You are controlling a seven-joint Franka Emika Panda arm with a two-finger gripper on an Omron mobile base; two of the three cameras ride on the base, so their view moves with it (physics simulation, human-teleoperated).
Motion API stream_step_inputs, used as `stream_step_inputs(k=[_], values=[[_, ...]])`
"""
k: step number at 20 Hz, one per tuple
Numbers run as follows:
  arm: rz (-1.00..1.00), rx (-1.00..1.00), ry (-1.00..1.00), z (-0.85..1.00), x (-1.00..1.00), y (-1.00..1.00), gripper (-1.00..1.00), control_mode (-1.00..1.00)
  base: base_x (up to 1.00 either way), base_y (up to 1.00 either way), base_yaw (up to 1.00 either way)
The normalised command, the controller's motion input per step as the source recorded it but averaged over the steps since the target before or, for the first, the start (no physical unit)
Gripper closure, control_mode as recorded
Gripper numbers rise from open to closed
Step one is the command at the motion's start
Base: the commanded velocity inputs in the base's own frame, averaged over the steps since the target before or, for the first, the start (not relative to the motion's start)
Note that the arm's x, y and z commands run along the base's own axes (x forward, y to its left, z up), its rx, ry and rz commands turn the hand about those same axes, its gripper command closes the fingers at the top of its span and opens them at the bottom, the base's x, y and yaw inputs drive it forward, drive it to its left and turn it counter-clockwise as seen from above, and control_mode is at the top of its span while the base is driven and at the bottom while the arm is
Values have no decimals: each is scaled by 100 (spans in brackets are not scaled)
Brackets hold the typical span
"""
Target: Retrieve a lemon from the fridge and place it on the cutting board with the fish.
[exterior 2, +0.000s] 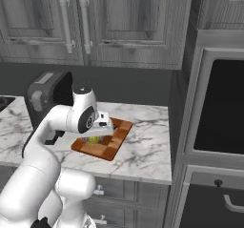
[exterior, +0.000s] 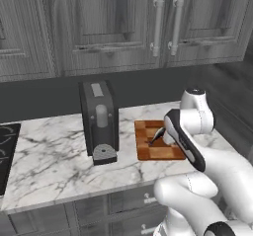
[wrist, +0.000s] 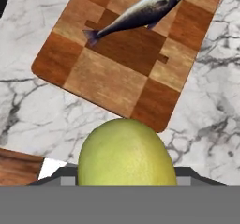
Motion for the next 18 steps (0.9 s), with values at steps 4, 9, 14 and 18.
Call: stream_step_inputs(k=[4,9,14,18], values=[[5,0,0,-24,62,0,100,-100,0,0,0],[5,0,0,-29,41,0,100,-100,0,0,0],[6,0,0,-35,41,-1,100,-100,0,0,0],[8,0,0,-40,44,-13,100,-100,0,0,0]])
